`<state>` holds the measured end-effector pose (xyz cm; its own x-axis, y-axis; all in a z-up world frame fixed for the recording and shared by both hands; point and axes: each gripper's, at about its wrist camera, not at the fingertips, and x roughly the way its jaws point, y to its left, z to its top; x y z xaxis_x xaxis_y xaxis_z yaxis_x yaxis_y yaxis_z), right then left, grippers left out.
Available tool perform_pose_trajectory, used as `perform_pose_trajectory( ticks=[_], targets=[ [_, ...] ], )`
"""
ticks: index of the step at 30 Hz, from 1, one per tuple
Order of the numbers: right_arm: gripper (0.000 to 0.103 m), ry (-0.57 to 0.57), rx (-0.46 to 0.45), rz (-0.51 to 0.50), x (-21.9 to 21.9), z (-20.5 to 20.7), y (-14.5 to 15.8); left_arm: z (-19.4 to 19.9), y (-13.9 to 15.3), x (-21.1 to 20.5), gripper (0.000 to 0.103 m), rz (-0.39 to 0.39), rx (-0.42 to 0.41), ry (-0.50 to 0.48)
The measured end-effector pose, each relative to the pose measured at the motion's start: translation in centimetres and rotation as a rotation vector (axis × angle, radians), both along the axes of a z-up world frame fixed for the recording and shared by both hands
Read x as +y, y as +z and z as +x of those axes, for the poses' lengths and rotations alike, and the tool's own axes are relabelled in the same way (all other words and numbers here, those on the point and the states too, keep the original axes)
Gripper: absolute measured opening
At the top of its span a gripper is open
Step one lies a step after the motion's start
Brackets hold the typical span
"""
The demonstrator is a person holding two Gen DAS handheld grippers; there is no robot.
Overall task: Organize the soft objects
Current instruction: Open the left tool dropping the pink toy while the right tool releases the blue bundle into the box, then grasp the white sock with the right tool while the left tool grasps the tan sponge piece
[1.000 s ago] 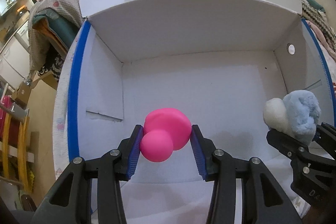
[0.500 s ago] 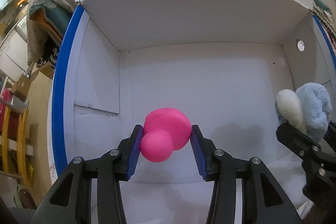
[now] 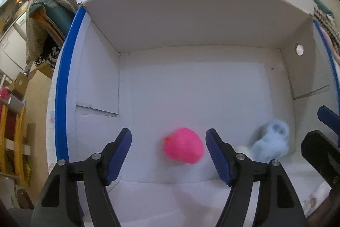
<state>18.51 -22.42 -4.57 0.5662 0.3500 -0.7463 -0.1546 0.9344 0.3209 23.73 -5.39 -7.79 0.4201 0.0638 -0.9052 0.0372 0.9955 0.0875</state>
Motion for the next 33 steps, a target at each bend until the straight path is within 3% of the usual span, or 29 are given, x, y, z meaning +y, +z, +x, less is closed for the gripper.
perform_pose_trajectory(
  ticks=[13,27,33],
  targets=[
    [0.103,-0.026,-0.031,0.004,-0.8,-1.0,1.9,-1.8,3.3,0.5,0.07,-0.006,-0.043,0.019],
    [0.103,-0.005,-0.081,0.01,-1.1,-5.7,4.4,-6.5,7.5,1.9,0.07,-0.032,-0.105,-0.013],
    [0.103,-0.013,-0.076,0.012,-1.4,-8.0,4.3,-9.0,7.9,3.9,0.07,-0.057,-0.117,-0.002]
  ],
)
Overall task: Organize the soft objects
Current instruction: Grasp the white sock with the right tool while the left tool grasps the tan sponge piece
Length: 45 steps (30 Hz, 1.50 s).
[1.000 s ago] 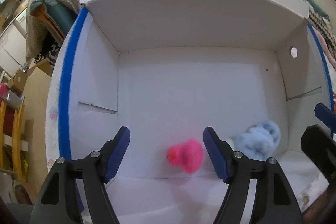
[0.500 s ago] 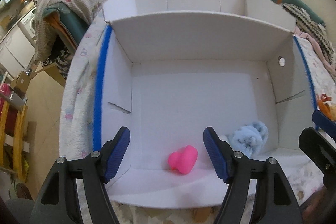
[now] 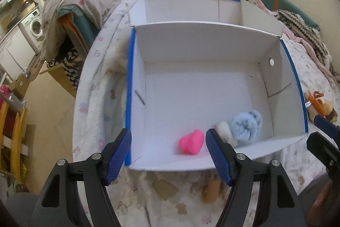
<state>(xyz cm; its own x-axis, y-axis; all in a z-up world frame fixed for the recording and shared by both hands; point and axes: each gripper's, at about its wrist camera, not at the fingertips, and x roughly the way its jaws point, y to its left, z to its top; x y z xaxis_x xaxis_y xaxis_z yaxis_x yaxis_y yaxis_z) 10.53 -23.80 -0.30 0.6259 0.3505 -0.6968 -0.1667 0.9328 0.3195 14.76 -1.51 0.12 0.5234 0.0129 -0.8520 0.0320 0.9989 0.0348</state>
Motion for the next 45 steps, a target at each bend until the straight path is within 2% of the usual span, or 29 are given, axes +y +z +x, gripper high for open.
perform_pose_trajectory(
  ticks=[7,11,13,17,20,23,25,27,30,32,35,36,37,39,40,41,45],
  targets=[
    [0.103,-0.018,0.021,0.013,-0.9,-2.5,-1.4,-3.4,-0.2,3.3,0.07,-0.034,-0.019,0.061],
    [0.103,-0.031,0.045,0.014,-1.6,-3.3,-2.9,-4.7,-0.9,5.3,0.07,0.007,-0.057,0.11],
    [0.103,-0.043,0.069,0.011,-2.0,-3.6,-4.1,-4.7,-1.9,6.2,0.07,0.036,-0.042,0.123],
    [0.103,-0.116,0.128,0.055,-3.4,-3.3,-5.6,-4.3,-4.0,7.8,0.07,-0.023,0.036,0.161],
    [0.103,-0.143,0.151,0.05,-3.7,-3.0,-6.2,-3.6,-6.2,7.8,0.069,-0.083,0.125,0.165],
    [0.103,-0.144,0.174,0.033,-3.4,-2.8,-6.8,-3.5,-7.9,5.7,0.067,-0.106,0.185,0.101],
    [0.103,-0.134,0.188,0.032,-3.1,-2.7,-7.1,-3.5,-9.2,3.9,0.062,-0.136,0.238,0.043],
    [0.103,-0.125,0.196,0.034,-2.9,-2.6,-7.4,-3.5,-10.5,2.6,0.061,-0.126,0.284,0.019],
    [0.103,-0.124,0.211,0.04,-3.0,-2.5,-7.6,-3.1,-12.3,2.0,0.06,-0.08,0.324,0.059],
    [0.103,-0.124,0.232,0.046,-3.2,-2.4,-7.9,-2.7,-13.1,2.0,0.056,-0.072,0.346,0.083],
    [0.103,-0.132,0.301,0.043,-3.3,-2.1,-9.1,-2.2,-13.8,2.3,0.038,-0.069,0.36,0.096],
    [0.103,-0.131,0.329,0.048,-3.3,-1.9,-9.6,-2.1,-13.8,2.4,0.025,-0.084,0.36,0.097],
    [0.103,-0.122,0.367,0.062,-3.3,-1.6,-10.3,-1.8,-13.8,2.3,0.018,-0.081,0.358,0.096],
    [0.1,-0.084,0.445,0.102,-2.9,-1.2,-11.8,-1.8,-13.5,2.5,0.012,-0.069,0.35,0.101],
    [0.09,-0.073,0.47,0.105,-2.7,-1.1,-12.3,-1.7,-13.3,2.7,0.009,-0.072,0.347,0.106],
    [0.086,-0.063,0.492,0.1,-2.4,-1.0,-12.8,-1.7,-13.2,3.1,0.009,-0.07,0.341,0.12],
    [0.082,-0.018,0.542,0.073,-1.0,-1.1,-14.2,-1.9,-12.2,4.2,0.008,-0.086,0.309,0.152]
  ],
)
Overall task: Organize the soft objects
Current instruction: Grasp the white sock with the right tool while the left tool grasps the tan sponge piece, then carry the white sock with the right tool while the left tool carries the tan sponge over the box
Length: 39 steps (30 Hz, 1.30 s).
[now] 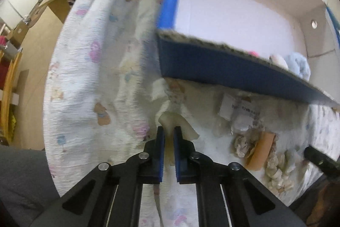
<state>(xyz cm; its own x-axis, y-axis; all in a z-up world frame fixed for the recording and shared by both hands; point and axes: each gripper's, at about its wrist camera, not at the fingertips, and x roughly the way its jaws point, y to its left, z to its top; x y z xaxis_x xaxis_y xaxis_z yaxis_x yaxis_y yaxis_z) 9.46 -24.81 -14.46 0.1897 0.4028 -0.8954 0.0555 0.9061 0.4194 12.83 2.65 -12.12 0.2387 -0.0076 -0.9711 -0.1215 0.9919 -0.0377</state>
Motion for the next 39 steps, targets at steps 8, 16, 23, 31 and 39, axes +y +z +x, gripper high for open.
perform_pose_trajectory(
  ticks=[8,16,23,31,39],
  targets=[
    [0.009,0.043,0.005,-0.039,1.3,-0.2,-0.9,-0.3,0.3,0.8,0.007,-0.076,0.011,0.003],
    [0.006,-0.014,-0.136,-0.017,-0.2,-0.8,2.3,-1.3,1.5,4.2,0.007,-0.076,-0.019,0.041],
    [0.006,-0.015,-0.192,0.006,-0.8,-1.2,3.5,-2.1,2.0,6.9,0.006,-0.034,-0.032,0.09],
    [0.006,-0.003,-0.269,0.013,-0.6,-1.9,5.7,-4.3,5.7,6.1,0.006,0.081,-0.162,0.062],
    [0.006,-0.031,-0.33,0.045,-1.5,-3.2,8.4,-5.0,8.8,4.4,0.006,0.08,-0.257,0.09]
  ],
)
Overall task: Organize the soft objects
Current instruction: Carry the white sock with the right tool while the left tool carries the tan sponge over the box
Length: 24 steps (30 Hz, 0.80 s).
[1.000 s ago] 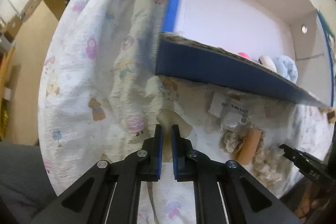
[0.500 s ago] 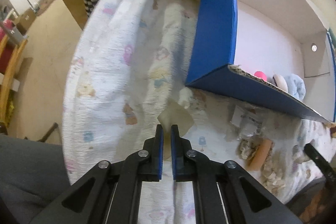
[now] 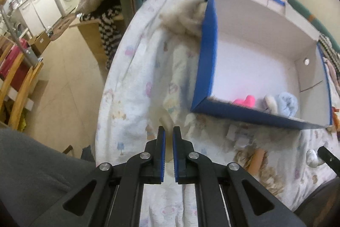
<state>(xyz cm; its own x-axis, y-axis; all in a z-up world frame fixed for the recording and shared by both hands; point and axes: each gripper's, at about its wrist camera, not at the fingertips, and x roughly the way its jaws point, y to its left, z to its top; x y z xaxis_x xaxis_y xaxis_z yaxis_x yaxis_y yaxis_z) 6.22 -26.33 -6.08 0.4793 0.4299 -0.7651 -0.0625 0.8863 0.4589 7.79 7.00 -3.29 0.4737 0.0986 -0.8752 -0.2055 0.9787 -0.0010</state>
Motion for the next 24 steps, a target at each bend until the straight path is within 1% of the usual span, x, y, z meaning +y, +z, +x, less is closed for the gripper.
perform_pose_trajectory(
  ticks=[3,10,19,24],
  targets=[
    [0.006,-0.027,-0.011,0.011,-0.5,0.0,1.2,0.4,1.0,-1.2,0.006,0.021,-0.036,-0.029],
    [0.007,-0.055,-0.107,0.014,-1.2,0.9,5.0,2.2,3.7,-3.8,0.006,0.024,-0.091,-0.093],
    [0.007,-0.056,-0.19,-0.005,-0.9,4.6,8.7,6.3,6.5,-6.2,0.006,0.03,-0.162,-0.141],
    [0.006,-0.04,-0.2,-0.012,0.0,7.1,9.1,8.8,7.4,-8.4,0.006,0.047,-0.179,-0.186]
  ],
)
